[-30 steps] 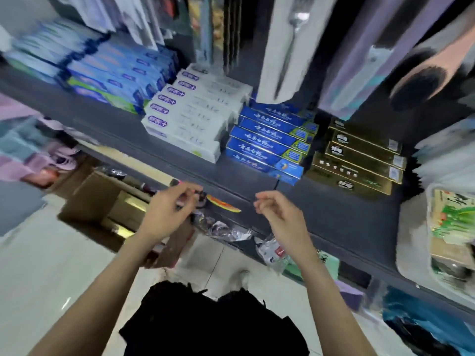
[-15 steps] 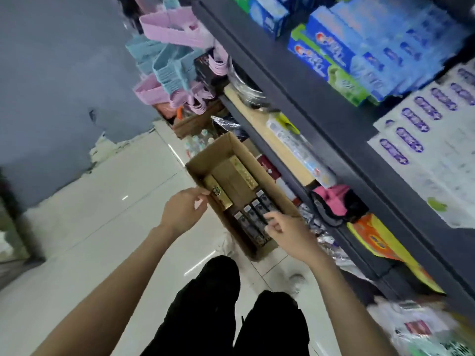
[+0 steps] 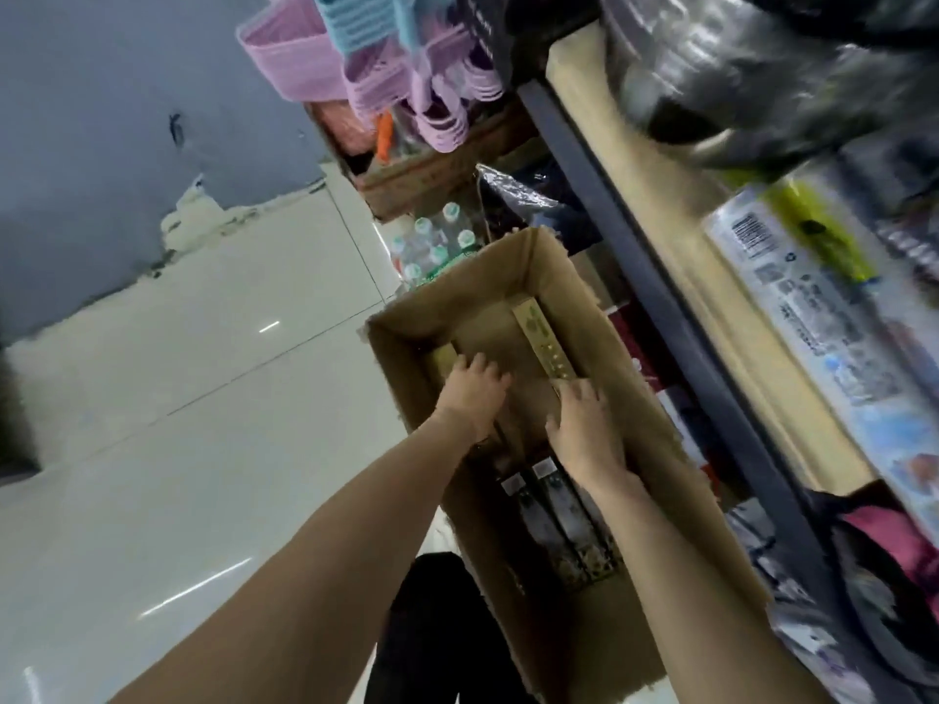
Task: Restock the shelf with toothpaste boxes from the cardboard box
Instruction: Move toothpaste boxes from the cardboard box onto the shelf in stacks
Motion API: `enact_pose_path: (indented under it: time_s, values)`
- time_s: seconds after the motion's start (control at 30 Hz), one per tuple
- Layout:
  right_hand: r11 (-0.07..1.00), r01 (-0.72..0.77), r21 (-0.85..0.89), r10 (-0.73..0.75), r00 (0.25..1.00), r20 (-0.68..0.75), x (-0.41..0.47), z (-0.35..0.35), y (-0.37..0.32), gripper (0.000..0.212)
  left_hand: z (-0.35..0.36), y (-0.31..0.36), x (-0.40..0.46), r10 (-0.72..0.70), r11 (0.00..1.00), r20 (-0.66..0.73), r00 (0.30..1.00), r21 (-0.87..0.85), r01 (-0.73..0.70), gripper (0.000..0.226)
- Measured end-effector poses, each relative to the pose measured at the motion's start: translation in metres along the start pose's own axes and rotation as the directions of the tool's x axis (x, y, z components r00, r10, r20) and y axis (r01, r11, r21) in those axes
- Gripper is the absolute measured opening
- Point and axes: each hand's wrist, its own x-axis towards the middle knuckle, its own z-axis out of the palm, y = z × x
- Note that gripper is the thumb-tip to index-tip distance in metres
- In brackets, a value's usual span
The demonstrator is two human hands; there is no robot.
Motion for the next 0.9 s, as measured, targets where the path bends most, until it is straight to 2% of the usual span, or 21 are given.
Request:
enact_pose_path:
  time_s: [0.07,0.13,0.23,0.33,0.47,0.57,0.63,0.7,0.77,0.83,0.9]
  values:
    - [0.992,0.039,-0.122,-0.039,0.999,0.003,0.025,0.028,0.008,0.049,0.021,0.001,0.030,0.092,0.984,0.044,0.995,0.151,-0.098,0.064]
    - [0.985,0.039,-0.168,-0.033,0.999,0.038,0.045,0.049,0.013,0.050,0.041,0.000,0.051,0.153,0.958,0.101,0.983,0.228,-0.173,0.062]
    - [0.987,0.000,-0.160,0.007,0.999,0.048,0.062,0.073,0.018,0.050,0.064,0.000,0.071,0.182,0.916,0.204,0.962,0.320,-0.241,0.057]
    - [0.949,0.010,-0.316,-0.008,1.000,0.008,0.067,0.078,0.019,0.066,0.075,0.002,0.085,0.188,0.876,0.258,0.948,0.392,-0.281,0.055]
    - [0.917,-0.002,-0.400,0.006,1.000,0.008,0.077,0.080,0.020,0.078,0.083,0.004,0.101,0.204,0.831,0.288,0.936,0.455,-0.321,0.062]
    - [0.947,-0.007,-0.320,0.016,1.000,0.027,0.076,0.082,0.021,0.080,0.084,0.003,0.104,0.196,0.808,0.338,0.921,0.476,-0.347,0.065]
    - [0.972,-0.013,-0.235,0.020,0.999,0.025,0.066,0.075,0.020,0.079,0.083,0.002,0.102,0.167,0.839,0.353,0.921,0.439,-0.320,0.067]
    - [0.979,0.006,-0.204,-0.011,1.000,-0.023,0.050,0.063,0.015,0.074,0.078,0.000,0.098,0.169,0.844,0.352,0.920,0.431,-0.320,0.064]
    - [0.991,0.024,-0.129,-0.035,0.996,-0.085,0.029,0.051,0.007,0.078,0.066,-0.004,0.094,0.197,0.845,0.320,0.927,0.425,-0.326,0.060]
    - [0.999,0.049,0.004,-0.048,0.985,-0.164,-0.003,0.028,-0.004,0.081,0.040,-0.008,0.081,0.236,0.898,0.246,0.940,0.313,-0.308,0.070]
    - [0.984,0.103,0.148,-0.059,0.959,-0.279,-0.045,-0.005,-0.014,0.078,0.004,-0.012,0.054,0.247,0.962,0.133,0.960,0.081,-0.259,0.081]
